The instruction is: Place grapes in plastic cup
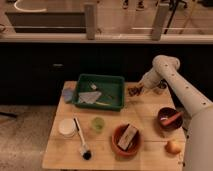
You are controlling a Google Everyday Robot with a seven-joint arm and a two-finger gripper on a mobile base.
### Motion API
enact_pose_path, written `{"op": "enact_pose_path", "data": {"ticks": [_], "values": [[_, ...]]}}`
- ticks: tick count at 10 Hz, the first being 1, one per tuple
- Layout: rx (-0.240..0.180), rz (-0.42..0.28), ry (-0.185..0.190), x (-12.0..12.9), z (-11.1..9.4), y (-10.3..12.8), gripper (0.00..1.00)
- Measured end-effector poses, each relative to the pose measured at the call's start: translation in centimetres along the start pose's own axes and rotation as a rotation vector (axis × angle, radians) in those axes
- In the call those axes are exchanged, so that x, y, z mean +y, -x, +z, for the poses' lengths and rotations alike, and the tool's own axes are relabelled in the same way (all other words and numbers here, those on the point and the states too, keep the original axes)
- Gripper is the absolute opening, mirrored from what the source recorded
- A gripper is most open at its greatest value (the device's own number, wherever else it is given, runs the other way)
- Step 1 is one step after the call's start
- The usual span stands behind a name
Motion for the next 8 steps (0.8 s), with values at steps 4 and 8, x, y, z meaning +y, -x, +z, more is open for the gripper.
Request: {"op": "enact_pose_path", "data": {"ticks": [4, 8], "values": [[-0.022, -0.059, 0.007, -0.55, -0.13, 2.31, 0.0], [-0.023, -0.061, 0.007, -0.61, -0.08, 2.41, 0.0]]}}
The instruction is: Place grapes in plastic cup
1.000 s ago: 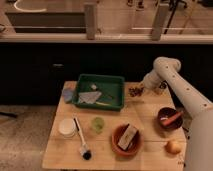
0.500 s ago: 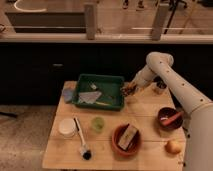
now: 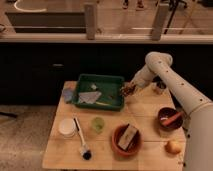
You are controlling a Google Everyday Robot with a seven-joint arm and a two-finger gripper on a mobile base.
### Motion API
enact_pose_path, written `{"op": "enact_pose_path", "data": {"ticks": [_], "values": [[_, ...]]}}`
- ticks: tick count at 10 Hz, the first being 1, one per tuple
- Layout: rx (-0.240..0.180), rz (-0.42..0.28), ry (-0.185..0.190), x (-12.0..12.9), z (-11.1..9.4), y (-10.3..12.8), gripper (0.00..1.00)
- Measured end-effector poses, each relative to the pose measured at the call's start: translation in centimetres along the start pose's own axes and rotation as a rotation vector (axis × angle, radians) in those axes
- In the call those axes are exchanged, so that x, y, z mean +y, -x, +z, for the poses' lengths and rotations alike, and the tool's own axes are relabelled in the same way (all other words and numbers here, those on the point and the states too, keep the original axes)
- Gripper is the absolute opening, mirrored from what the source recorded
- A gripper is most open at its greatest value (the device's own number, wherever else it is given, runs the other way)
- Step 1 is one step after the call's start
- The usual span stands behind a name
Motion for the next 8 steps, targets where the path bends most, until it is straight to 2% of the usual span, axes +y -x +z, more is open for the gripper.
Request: {"op": "enact_pose_path", "data": {"ticks": [1, 3, 6, 8], "values": [[0.0, -0.001, 0.0, 0.0, 0.0, 0.0, 0.0], [-0.008, -0.077, 0.007, -0.8, -0.7, 1.3, 0.0], [-0.029, -0.263, 0.031, -3.3, -2.0, 6.2, 0.0], [-0.059, -0.376, 0.066, -3.5, -1.7, 9.6, 0.0]]}}
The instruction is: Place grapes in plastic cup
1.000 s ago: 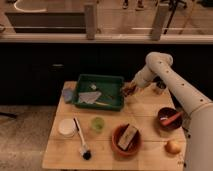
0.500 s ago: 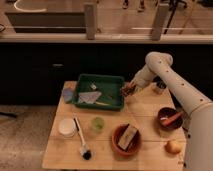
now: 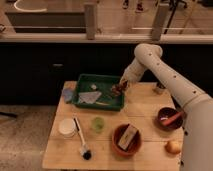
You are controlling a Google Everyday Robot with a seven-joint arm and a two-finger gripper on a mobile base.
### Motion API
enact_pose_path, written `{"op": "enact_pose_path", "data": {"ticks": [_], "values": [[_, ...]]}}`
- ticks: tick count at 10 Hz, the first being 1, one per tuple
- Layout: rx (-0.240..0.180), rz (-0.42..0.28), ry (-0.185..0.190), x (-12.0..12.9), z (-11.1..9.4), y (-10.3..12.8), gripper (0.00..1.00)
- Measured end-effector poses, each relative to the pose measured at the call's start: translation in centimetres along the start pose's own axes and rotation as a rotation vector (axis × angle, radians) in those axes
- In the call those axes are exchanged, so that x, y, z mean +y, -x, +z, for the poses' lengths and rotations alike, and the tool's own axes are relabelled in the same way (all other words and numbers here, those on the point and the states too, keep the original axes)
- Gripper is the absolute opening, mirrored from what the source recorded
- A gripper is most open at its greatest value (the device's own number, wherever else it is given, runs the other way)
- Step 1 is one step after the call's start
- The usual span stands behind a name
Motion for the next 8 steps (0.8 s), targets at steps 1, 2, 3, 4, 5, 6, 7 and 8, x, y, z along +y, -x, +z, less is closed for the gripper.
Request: {"op": "enact_pose_path", "data": {"ticks": [1, 2, 3, 4, 5, 6, 7, 8], "values": [[-0.021, -0.049, 0.019, -0.3, 0.5, 1.6, 0.0], [-0.044, -0.096, 0.038, -0.5, 1.0, 3.1, 0.0], [-0.066, -0.137, 0.059, -0.7, 1.6, 4.4, 0.0], [-0.083, -0.175, 0.071, -1.2, 2.1, 5.6, 0.0], [-0.102, -0.208, 0.089, -1.5, 2.7, 6.6, 0.0], [-0.125, -0.241, 0.108, -1.7, 3.4, 7.7, 0.0], [-0.125, -0.243, 0.107, -1.7, 3.3, 7.7, 0.0], [-0.126, -0.242, 0.108, -1.7, 3.3, 7.7, 0.0]]}}
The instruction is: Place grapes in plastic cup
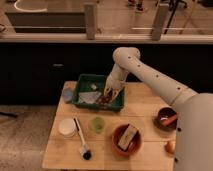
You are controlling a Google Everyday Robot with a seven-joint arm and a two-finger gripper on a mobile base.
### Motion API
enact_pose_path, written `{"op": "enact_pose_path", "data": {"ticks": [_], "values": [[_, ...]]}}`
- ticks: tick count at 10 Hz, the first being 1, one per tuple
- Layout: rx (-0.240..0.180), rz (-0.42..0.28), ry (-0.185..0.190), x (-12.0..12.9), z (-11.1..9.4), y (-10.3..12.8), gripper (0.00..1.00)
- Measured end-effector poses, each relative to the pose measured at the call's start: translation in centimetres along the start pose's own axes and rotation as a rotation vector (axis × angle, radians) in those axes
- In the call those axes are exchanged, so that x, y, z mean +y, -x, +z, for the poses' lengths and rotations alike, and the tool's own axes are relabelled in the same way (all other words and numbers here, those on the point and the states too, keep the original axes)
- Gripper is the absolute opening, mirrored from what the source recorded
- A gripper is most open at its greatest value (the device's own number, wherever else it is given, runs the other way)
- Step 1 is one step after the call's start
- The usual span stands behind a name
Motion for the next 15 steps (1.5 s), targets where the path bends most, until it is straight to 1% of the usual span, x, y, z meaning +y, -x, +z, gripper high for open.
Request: {"op": "enact_pose_path", "data": {"ticks": [6, 9, 12, 14, 15], "values": [[-0.004, -0.005, 0.004, 0.0, 0.2, 0.1, 0.0], [-0.04, -0.1, 0.034, -2.4, 2.0, 2.8, 0.0], [-0.066, -0.179, 0.055, -3.3, 2.8, 5.1, 0.0], [-0.095, -0.236, 0.075, -3.7, 3.8, 7.6, 0.0], [-0.11, -0.255, 0.084, -3.6, 4.4, 8.5, 0.0]]}}
